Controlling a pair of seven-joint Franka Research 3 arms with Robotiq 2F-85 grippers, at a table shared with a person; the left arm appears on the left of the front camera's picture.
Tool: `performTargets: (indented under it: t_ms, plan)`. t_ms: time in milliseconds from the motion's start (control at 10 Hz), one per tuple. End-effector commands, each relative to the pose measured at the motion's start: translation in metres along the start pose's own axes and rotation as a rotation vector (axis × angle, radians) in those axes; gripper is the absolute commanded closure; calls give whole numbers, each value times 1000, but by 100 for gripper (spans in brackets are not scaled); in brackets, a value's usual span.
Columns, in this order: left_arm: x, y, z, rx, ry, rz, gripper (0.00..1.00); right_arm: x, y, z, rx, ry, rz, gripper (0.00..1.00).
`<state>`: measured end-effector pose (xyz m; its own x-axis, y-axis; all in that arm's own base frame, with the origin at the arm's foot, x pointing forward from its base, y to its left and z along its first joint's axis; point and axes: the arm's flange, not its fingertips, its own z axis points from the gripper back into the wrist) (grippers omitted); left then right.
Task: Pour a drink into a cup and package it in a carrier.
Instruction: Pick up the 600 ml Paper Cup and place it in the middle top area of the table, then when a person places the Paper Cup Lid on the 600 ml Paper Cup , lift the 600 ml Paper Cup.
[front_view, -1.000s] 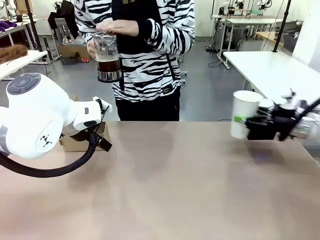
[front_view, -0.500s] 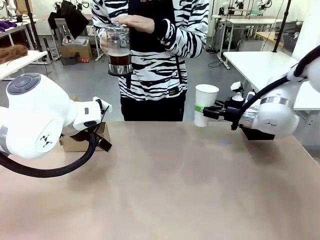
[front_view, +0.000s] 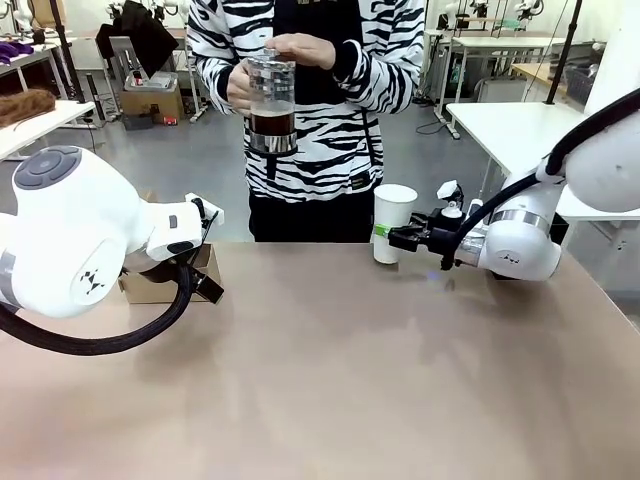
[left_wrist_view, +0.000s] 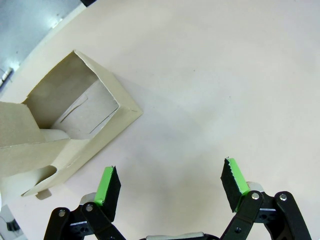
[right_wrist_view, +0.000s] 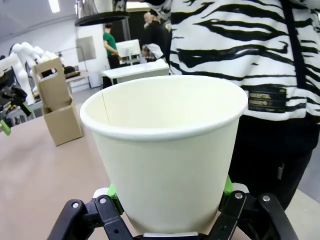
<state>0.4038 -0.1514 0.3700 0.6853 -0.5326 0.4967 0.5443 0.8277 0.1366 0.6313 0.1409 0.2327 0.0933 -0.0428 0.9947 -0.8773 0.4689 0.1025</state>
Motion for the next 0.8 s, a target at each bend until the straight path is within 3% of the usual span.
performTargets:
  t_ms: [0, 700]
  plan:
    - [0, 0, 1, -2, -2, 0, 0, 1, -3, 3, -7, -3, -16, 19]
    - [0, 0, 1, -2, -2, 0, 0, 1, -3, 3, -7, -3, -16, 19]
